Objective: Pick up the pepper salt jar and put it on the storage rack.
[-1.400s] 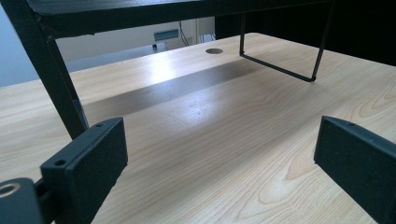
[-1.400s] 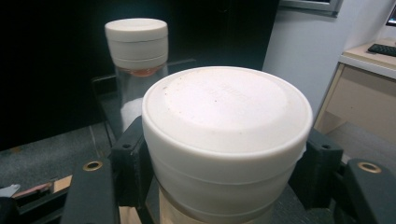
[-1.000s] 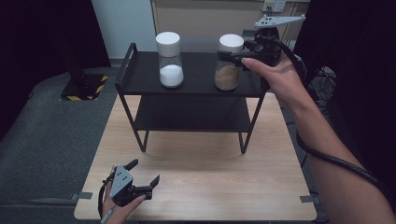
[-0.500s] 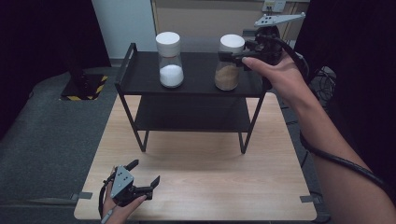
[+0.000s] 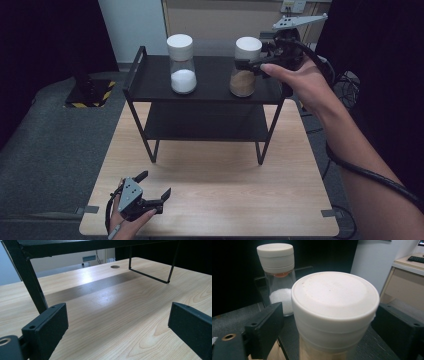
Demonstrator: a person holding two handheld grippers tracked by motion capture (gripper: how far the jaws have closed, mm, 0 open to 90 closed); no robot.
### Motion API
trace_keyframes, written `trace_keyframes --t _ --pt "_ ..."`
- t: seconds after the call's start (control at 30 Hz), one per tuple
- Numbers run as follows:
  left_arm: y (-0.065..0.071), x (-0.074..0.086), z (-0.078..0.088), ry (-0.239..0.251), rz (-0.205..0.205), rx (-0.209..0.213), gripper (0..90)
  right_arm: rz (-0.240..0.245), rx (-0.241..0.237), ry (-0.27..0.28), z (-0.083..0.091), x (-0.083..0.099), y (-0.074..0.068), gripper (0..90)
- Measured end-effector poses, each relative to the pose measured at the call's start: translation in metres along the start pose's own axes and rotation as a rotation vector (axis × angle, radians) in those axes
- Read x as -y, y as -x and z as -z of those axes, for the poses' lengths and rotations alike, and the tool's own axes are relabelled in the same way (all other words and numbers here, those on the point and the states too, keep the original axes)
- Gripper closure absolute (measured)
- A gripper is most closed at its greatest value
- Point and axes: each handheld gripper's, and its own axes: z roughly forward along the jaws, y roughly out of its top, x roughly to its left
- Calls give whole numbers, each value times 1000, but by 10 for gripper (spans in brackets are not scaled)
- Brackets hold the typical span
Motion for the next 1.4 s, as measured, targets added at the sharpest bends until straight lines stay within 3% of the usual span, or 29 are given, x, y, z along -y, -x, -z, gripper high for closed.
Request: trace_keyframes --t 0.47,0.77,0.87,1.4 --pt "2 -1 0 2 -3 2 19 5 20 -19 34 11 -11 42" --pt "3 1 -2 -1 0 8 19 -4 14 42 60 36 -20 30" --pt "4 1 -2 1 1 7 19 13 7 62 65 44 -25 31" --pt "4 -1 0 24 21 0 18 49 -76 121 65 79 -53 31"
